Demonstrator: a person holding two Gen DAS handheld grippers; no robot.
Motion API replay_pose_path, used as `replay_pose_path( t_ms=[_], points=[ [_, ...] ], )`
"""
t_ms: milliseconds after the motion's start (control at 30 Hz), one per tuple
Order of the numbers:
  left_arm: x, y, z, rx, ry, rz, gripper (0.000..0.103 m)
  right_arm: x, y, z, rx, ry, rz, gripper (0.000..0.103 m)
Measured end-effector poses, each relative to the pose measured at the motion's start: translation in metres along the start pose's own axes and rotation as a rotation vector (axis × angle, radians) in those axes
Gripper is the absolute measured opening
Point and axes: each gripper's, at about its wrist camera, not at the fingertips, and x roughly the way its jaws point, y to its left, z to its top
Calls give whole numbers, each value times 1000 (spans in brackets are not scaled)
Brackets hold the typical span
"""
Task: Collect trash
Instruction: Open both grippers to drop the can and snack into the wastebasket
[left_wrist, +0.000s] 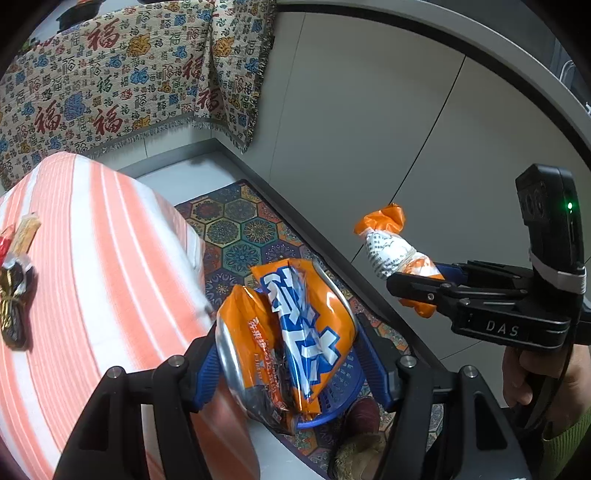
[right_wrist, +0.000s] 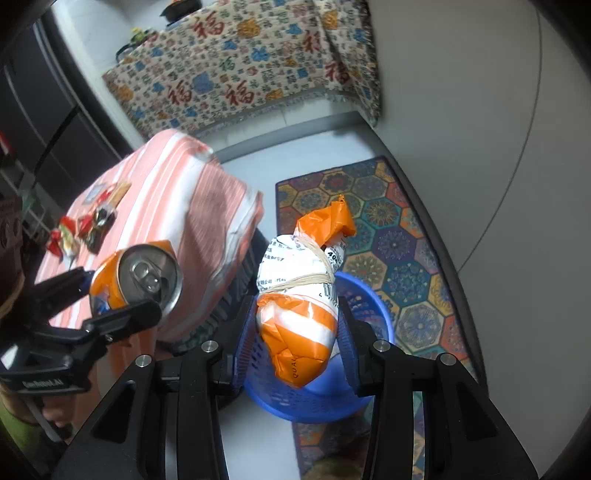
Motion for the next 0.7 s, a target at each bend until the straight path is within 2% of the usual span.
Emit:
replay_pose_path(
  t_ms=[133,167,200,233,367,467,700],
  points=[
    [8,-2,2,10,6,-33,72,1,-6,2,33,-3,10,46],
    [12,-1,3,8,16,-36,75,1,-8,3,50,-9,16,51],
    [17,-1,5,0,22,-31,77,0,-9,3,68,-16,24,67],
    [20,0,6,-12,22,-26,77,-2,-11,3,79,-28,27,73],
    [24,7,8,-70,16,-35,77,-7,-12,6,88,-53,3,74],
    [14,12,4,-80,-6,-13,77,-12,-11,8,83,-71,-8,74],
    [-50,41,-31,-75,-54,66,77,-16,18,15,-3,-112,-23,75]
  ],
)
